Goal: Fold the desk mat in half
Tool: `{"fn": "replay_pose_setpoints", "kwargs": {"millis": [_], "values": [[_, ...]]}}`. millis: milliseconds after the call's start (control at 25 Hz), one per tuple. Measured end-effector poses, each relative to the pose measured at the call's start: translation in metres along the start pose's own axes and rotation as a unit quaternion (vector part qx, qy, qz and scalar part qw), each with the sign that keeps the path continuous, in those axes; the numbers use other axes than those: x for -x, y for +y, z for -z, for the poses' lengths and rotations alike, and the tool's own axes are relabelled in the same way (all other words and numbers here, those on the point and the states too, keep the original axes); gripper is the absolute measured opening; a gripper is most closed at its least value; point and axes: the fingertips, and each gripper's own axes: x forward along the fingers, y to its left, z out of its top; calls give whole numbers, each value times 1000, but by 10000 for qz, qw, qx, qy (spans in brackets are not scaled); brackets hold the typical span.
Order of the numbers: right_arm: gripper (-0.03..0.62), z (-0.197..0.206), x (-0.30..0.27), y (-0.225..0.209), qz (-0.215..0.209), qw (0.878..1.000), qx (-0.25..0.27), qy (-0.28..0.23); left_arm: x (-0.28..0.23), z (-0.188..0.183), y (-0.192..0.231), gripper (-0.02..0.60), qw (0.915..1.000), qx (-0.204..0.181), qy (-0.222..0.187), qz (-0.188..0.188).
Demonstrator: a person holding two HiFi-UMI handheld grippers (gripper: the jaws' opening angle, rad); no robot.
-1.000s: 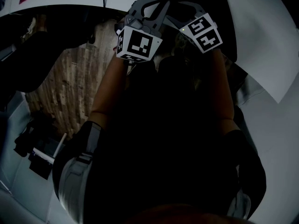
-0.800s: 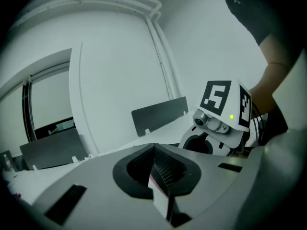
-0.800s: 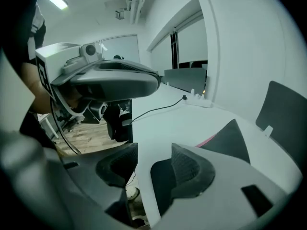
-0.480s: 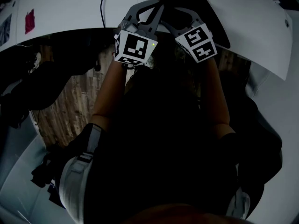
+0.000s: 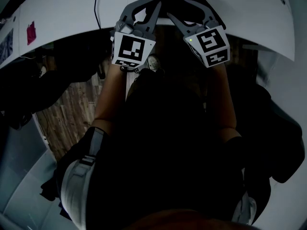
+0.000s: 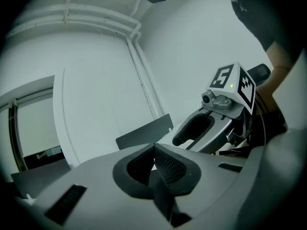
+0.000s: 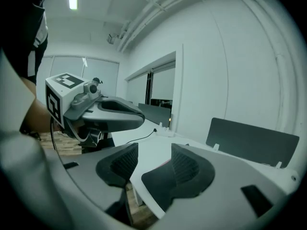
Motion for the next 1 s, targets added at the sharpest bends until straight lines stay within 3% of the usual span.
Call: {"fn": "replay_pose_setpoints", "kwargs": {"millis": [400,600,1000], "values": [[225,-14,132,1,361,9945,145,-969,33,-68,-93,12,9996,-206,-92,-158],[225,-10,195,14,500,9912,191,-1212,57,-107,-144,14,9985,-248,-477,-78],[183,-30,252,41,647,9814,553,-1719,97,-148,-175,14,9964,-436,-725,-63]]}}
